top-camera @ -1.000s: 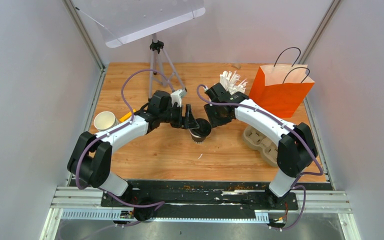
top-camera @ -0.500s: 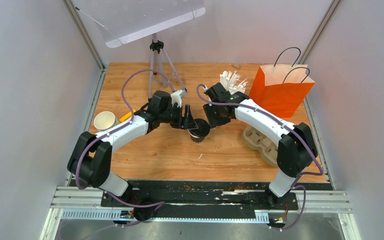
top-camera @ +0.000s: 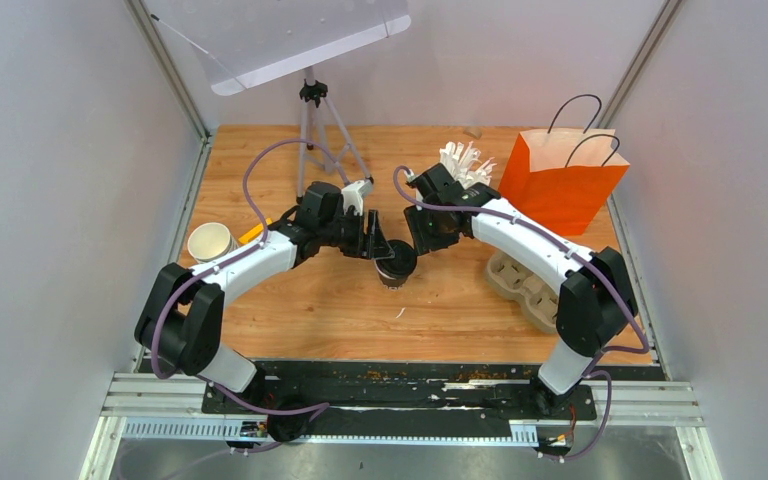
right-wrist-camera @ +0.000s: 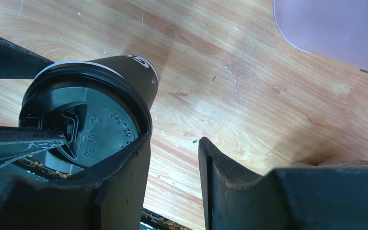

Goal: Pack the takeout coffee

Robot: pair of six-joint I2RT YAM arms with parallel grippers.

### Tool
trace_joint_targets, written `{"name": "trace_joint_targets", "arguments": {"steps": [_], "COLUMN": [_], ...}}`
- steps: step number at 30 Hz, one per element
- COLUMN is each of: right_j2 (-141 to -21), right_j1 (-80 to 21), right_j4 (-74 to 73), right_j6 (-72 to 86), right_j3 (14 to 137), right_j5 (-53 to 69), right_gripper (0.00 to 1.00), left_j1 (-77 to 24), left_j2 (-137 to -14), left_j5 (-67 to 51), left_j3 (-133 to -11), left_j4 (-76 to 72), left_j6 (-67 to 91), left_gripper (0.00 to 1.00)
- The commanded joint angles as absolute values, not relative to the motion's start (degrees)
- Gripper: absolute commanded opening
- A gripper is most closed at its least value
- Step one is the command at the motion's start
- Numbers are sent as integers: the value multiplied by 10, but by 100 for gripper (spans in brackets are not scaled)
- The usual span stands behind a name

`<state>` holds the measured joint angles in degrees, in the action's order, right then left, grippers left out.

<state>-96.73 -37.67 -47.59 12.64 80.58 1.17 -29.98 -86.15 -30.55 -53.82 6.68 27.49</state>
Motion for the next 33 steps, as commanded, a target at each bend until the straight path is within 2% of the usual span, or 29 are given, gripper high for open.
{"name": "trace_joint_targets", "arguments": {"steps": [1,6,14,16,19,23,29,33], "right_j2": [-945,-949,-956,-958,-958,-952,-947,-945], "right_j1": [-377,-382,-383,-383,-383,-381,-382,-382], "right_j4": [-452,-454,-455,-458,-466,-481,-486,-488], "right_j6": [139,140,138,137,136,134,143,146], "right_j3": [819,821,829,834,842,852,847,848], "right_j5": [26,28,28,27,20,8,12,23], "right_gripper": [42,43,43,43,44,45,46,46], "left_j1": [-302,-302,-302,-302,-302,-302,-302,-302], "left_j2": [-854,-855,-854,-849,-839,-821,-823,-833], "left_j5": [-308,-310,-291,-278,-270,-257,-254,-258], "left_j3": [-546,-545,-543,-543,-547,-555,-561,-562], "left_j4": [54,53,63,68,81,101,116,122], "left_j6": [265,267,265,263,256,239,229,226], "left_gripper": [63,61,49,53,68,76,75,68]}}
